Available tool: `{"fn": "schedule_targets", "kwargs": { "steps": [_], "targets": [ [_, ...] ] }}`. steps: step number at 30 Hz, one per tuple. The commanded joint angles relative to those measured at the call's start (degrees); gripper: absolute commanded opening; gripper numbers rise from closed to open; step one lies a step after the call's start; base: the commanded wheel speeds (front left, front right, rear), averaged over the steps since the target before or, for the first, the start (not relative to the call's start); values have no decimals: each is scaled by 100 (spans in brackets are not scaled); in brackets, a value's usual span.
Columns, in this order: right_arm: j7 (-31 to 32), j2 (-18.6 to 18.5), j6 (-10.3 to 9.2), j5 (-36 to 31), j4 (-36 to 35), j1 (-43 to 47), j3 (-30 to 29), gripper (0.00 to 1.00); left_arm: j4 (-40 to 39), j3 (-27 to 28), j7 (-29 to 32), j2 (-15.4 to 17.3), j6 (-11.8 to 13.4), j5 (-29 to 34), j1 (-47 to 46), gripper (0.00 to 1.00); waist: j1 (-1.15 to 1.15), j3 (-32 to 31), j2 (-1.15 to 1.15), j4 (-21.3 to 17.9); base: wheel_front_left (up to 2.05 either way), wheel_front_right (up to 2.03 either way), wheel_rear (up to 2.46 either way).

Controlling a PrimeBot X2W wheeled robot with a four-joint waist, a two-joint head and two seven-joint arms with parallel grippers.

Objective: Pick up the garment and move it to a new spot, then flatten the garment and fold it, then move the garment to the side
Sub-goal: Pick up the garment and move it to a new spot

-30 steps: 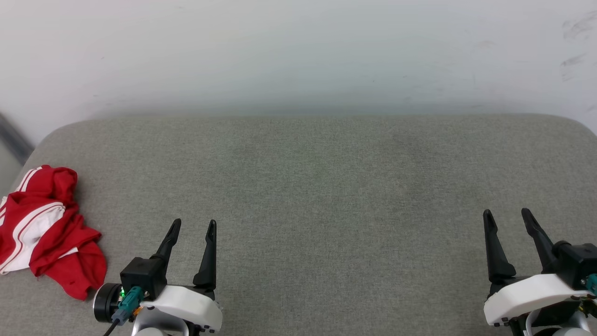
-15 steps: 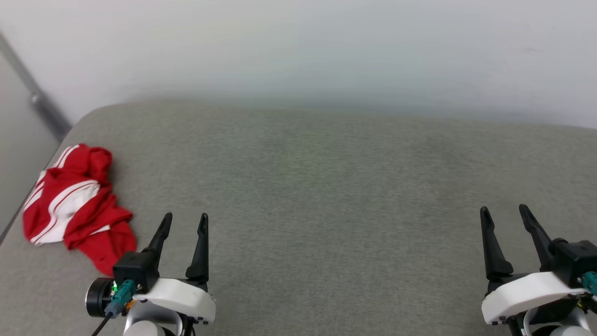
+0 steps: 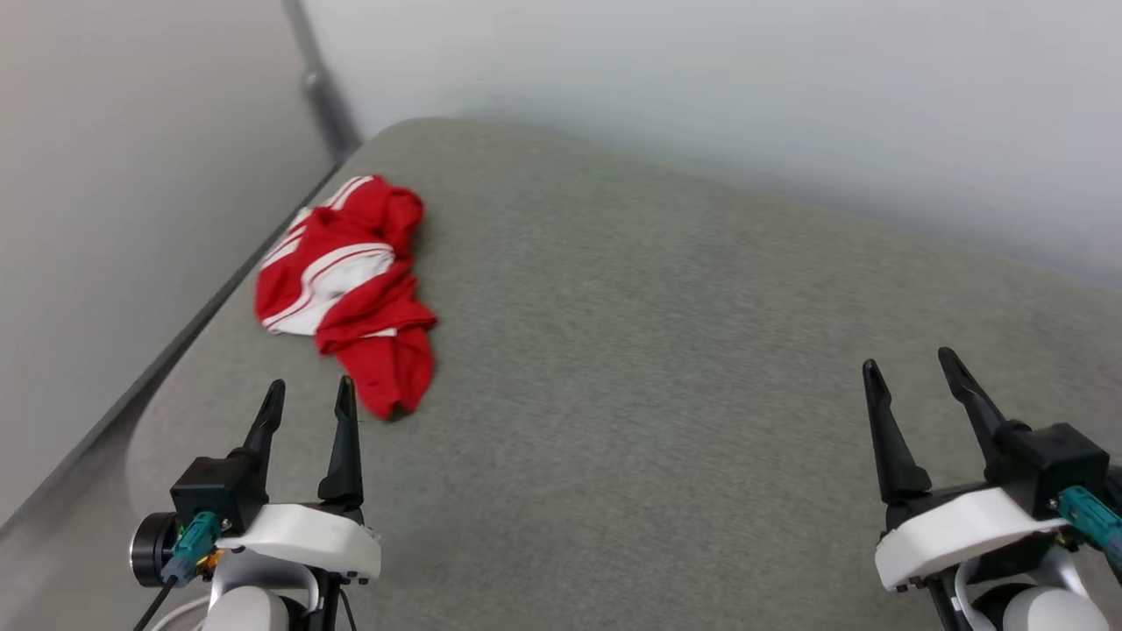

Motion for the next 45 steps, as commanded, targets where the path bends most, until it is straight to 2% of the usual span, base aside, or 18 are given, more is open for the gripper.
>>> {"fn": "schedule_targets", "kwargs": {
  "steps": [1, 8, 16, 19, 23, 28, 32, 35, 40, 45],
  "targets": [
    [16, 7, -2, -27, -45, -92, 30, 100, -13, 6, -15, -13, -9, 4, -16, 100, 0, 65, 0, 357, 0, 0, 0],
    [51, 7, -2, -56, -109, -141, 197, 100, -31, 135, -15, -26, -9, -35, 73, 100, 0, 82, 0, 755, 0, 0, 0],
    [73, 6, -3, -13, -72, -310, 291, 100, -141, 300, -15, -30, 8, -41, 112, 100, 0, 154, 0, 794, 0, 0, 0],
    [48, 6, -3, 27, -45, -323, 278, 100, -22, 357, -15, -37, 24, -262, 68, 100, 0, 164, 0, 793, 0, 0, 0],
    [53, 6, -3, 56, -49, -327, 237, 100, 112, 391, -15, -36, 24, -319, -175, 100, 0, 206, 0, 787, 0, 0, 0],
    [128, 6, -3, 44, -198, -407, 202, 100, 644, 315, -15, 29, 7, -421, -844, 100, 0, 503, 0, 672, 0, 0, 0],
    [223, 4, -4, -46, -343, -602, 279, 100, 1147, 279, 189, 261, -6, -616, -1674, 100, 0, 978, 0, 376, 0, 0, 0],
    [262, 4, -3, -107, -413, -774, 300, 100, 1529, 251, 597, 535, -9, -831, -2360, 100, 0, 1333, 0, 125, 0, 0, 0],
    [261, 4, -3, -101, -432, -1020, 324, 100, 2092, -63, 1714, 1217, -12, -1204, -3286, 100, 0, 1901, 0, -337, 0, 0, 0],
    [151, 5, -3, -32, -417, -1216, 284, 100, 2512, -355, 2995, 1874, -13, -1879, -3882, 100, 0, 2367, 0, -701, 0, 0, 0]
  ]
}}
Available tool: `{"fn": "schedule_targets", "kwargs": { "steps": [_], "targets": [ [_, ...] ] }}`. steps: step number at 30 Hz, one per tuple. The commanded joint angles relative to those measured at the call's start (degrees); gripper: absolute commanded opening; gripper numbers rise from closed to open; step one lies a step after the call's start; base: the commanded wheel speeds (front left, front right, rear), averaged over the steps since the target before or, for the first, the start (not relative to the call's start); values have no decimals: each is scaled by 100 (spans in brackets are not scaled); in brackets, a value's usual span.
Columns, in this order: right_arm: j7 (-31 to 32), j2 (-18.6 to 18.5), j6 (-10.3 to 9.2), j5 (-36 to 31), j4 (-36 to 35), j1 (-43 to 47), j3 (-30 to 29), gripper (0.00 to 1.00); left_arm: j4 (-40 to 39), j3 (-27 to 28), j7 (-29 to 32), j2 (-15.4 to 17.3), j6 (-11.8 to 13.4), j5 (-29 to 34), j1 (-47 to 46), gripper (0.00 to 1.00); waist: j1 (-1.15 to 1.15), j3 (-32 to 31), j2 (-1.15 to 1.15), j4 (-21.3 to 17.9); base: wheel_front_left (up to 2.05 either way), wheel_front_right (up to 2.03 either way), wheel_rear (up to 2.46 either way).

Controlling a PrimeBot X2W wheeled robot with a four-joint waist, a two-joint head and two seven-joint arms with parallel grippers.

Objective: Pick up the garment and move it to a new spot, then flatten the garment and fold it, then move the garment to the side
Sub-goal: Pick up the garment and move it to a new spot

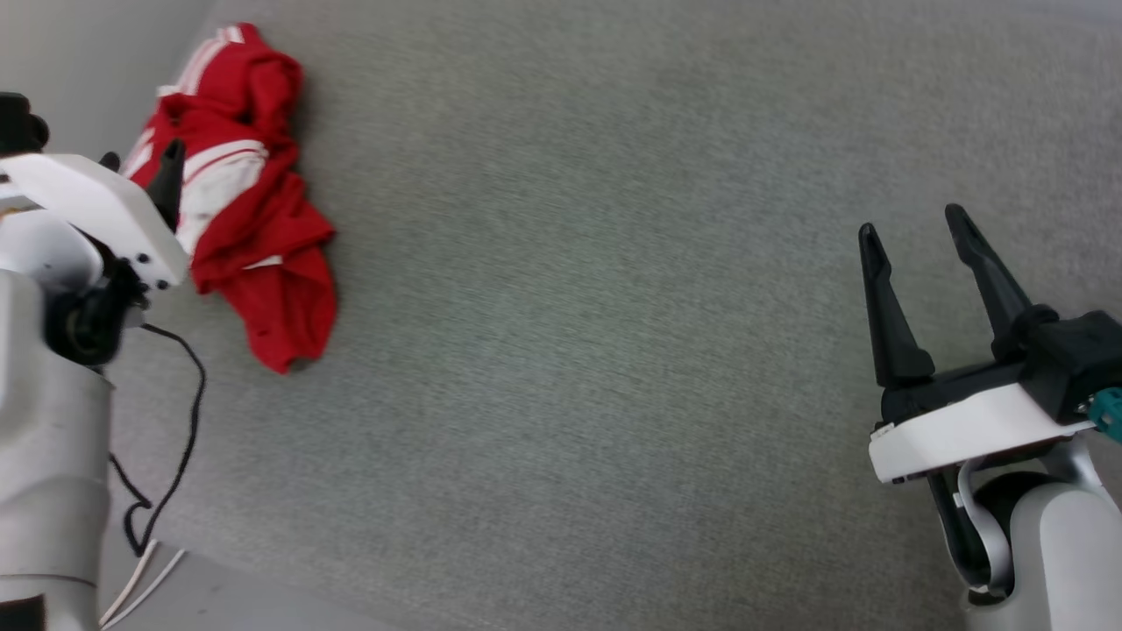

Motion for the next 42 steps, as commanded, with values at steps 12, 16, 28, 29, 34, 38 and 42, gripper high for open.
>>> {"fn": "schedule_targets", "kwargs": {
  "steps": [12, 16, 28, 29, 34, 38, 42],
  "targets": [
    [-276, 2, -4, 161, 216, -443, 52, 100, 1025, -108, 2074, 738, 12, -926, -337, 100, -1, 1013, 0, -797, 0, 0, 0],
    [-301, 2, -4, 210, 289, -506, 77, 100, 1311, -208, 2433, 601, 12, -1015, -228, 100, -1, 1062, 0, -840, 0, 0, 0],
    [-371, 2, -4, 357, 502, -289, -29, 100, 1069, -437, 1232, 740, -11, -962, -222, 0, -1, 401, 0, -734, 0, 0, 0],
    [-394, 2, -4, 394, 513, -256, -34, 100, 1028, -426, 990, 802, -11, -921, -256, 0, -1, 295, 0, -717, 0, 0, 0],
    [-466, 2, -4, 530, 587, -12, -150, 100, 911, -629, 84, 902, -6, -782, -268, 0, -1, -294, 0, -633, 0, 0, 0],
    [-481, 2, -4, 631, 595, 223, -272, 100, 821, -699, -778, 876, 20, -579, -403, 0, -1, -731, 0, -585, 0, 0, 0],
    [-483, 2, -4, 742, 558, 445, -350, 100, 710, -785, -1455, 794, 68, -389, -547, 0, -1, -1089, 0, -610, 0, 0, 0]
  ]
}}
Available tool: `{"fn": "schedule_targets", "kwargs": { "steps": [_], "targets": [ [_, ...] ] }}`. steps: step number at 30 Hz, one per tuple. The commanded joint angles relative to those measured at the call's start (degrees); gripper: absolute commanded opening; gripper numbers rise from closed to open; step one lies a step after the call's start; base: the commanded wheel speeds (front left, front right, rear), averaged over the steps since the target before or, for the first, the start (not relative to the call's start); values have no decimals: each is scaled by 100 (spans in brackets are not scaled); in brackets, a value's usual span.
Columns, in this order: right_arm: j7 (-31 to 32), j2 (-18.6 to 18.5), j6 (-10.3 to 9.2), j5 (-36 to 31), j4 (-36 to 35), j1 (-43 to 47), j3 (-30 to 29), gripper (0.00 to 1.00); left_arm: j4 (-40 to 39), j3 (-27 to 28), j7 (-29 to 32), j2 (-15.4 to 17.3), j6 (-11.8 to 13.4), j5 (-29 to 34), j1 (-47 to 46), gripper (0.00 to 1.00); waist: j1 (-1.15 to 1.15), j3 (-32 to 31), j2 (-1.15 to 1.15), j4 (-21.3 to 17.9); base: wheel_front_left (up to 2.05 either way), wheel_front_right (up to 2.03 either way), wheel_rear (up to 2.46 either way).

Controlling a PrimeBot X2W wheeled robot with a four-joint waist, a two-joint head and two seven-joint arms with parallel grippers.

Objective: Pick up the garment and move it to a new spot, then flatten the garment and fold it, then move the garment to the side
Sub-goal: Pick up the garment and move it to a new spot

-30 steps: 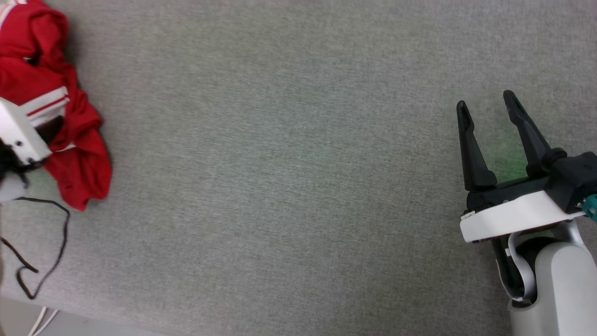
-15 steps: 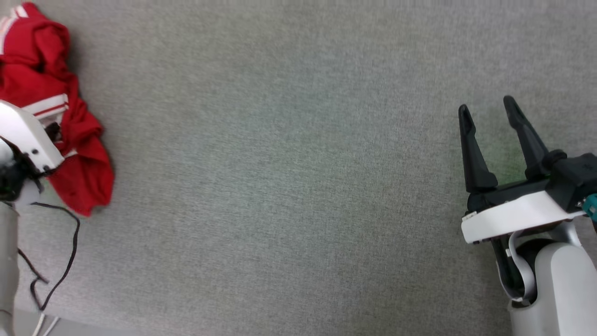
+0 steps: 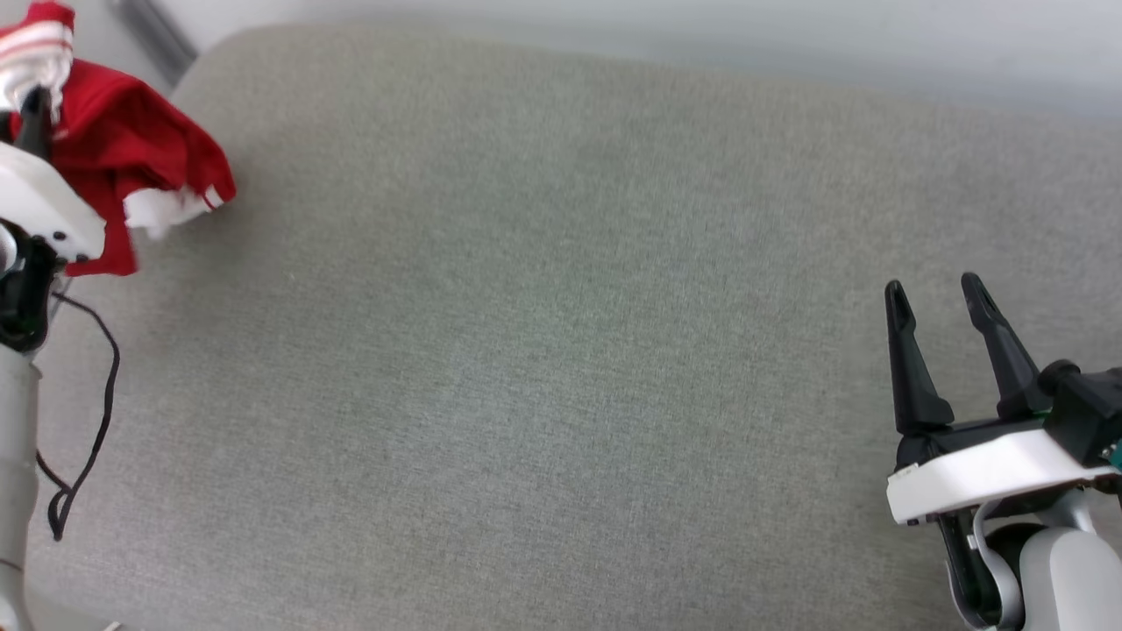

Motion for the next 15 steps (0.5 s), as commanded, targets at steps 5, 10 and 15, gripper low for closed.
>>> {"fn": "schedule_targets", "kwargs": {
  "steps": [5, 10, 15],
  "targets": [
    [2, 4, -4, 132, -89, 263, -46, 100, -300, -158, -635, -215, 146, 225, -82, 0, 0, -596, 0, -218, 0, 0, 0],
    [29, 3, -3, 146, -149, 424, -126, 100, -616, -247, -926, -442, 213, 251, 166, 0, 0, -854, 0, -492, 0, 0, 0],
    [150, 4, -4, 58, -241, 637, -188, 100, -1117, -475, -1038, -826, 285, 273, 654, 0, 0, -1116, 0, -887, 0, 0, 0]
  ]
}}
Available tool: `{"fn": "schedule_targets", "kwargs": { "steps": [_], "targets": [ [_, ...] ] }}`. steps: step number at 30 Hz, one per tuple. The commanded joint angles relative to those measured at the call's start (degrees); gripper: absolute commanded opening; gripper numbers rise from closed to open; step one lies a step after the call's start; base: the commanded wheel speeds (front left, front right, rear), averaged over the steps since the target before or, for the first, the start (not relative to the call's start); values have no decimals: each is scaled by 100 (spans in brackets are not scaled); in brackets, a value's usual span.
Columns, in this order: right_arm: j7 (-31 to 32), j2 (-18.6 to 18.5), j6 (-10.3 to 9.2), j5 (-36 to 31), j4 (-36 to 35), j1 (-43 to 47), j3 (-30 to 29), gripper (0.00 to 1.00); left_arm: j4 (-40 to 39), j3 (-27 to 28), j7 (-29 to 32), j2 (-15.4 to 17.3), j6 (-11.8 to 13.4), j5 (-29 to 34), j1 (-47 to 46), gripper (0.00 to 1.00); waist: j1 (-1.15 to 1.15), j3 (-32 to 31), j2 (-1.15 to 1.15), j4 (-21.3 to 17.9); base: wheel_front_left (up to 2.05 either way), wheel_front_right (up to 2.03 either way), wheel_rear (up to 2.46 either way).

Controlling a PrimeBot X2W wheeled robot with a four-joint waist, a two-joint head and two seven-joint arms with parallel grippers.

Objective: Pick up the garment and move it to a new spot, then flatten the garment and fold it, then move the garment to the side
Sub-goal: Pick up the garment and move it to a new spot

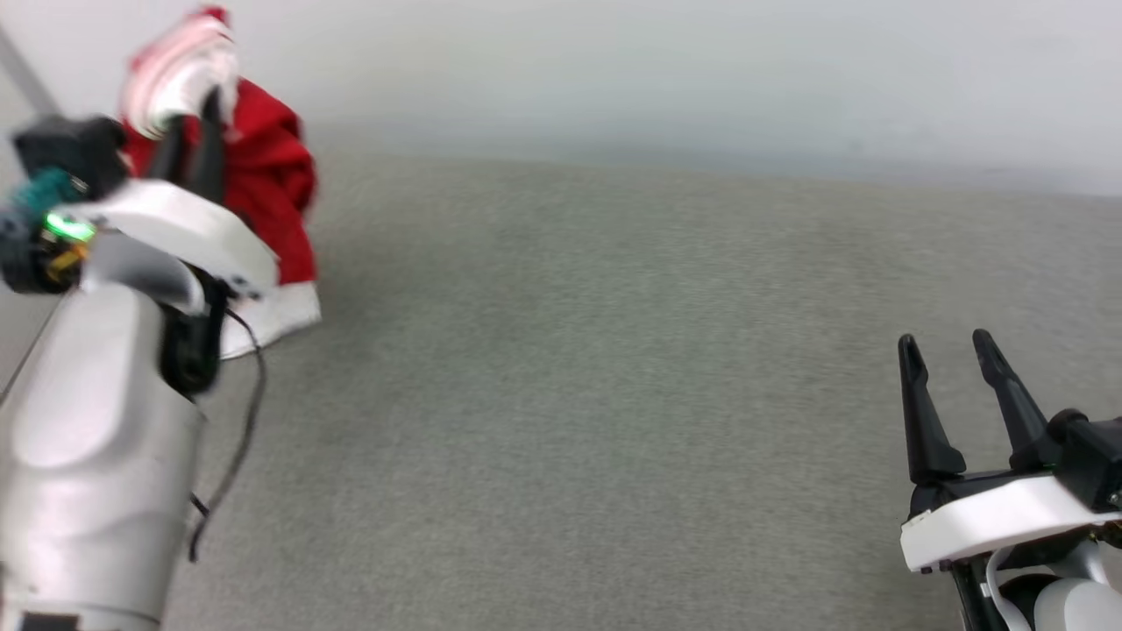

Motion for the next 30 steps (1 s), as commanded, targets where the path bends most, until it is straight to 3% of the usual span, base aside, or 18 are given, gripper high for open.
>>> {"fn": "schedule_targets", "kwargs": {
  "steps": [1, 13, 18, 24, 25, 26, 27, 30],
  "targets": [
    [29, 4, -3, -16, -26, 61, 19, 100, -60, -15, -21, -42, 35, 17, 113, 0, 1, -206, 0, -283, 0, 0, 0],
    [358, 4, -4, -312, -385, 264, -118, 100, -1274, -1008, 242, -1107, 22, 5, 1547, 0, 1, -181, 0, -1420, 0, 0, 0],
    [372, 6, -3, -192, -524, 338, -309, 100, -1480, -1577, 459, -1478, -27, 38, 2094, 0, 1, 126, 0, -1614, 0, 0, 0],
    [257, 4, -4, -24, -482, 243, -284, 100, -1184, -2023, 659, -1633, -49, 53, 2575, 0, 1, 494, 0, -1621, 0, 0, 0],
    [237, 5, -4, 5, -466, 216, -280, 100, -1135, -2082, 673, -1640, -73, 48, 2615, 11, 1, 537, 0, -1596, 0, 0, 0],
    [216, 5, -4, 13, -443, 186, -279, 100, -1111, -2144, 654, -1645, -81, 83, 2619, 86, 1, 561, 0, -1557, 0, 0, 0],
    [199, 5, -3, 18, -419, 160, -269, 100, -1117, -2184, 596, -1648, -97, 102, 2615, 100, 1, 579, 0, -1521, 0, 0, 0],
    [165, 4, -4, -8, -364, 135, -270, 100, -1215, -2294, 337, -1652, -86, 262, 2485, 100, 1, 555, 0, -1372, 0, 0, 0]
  ]
}}
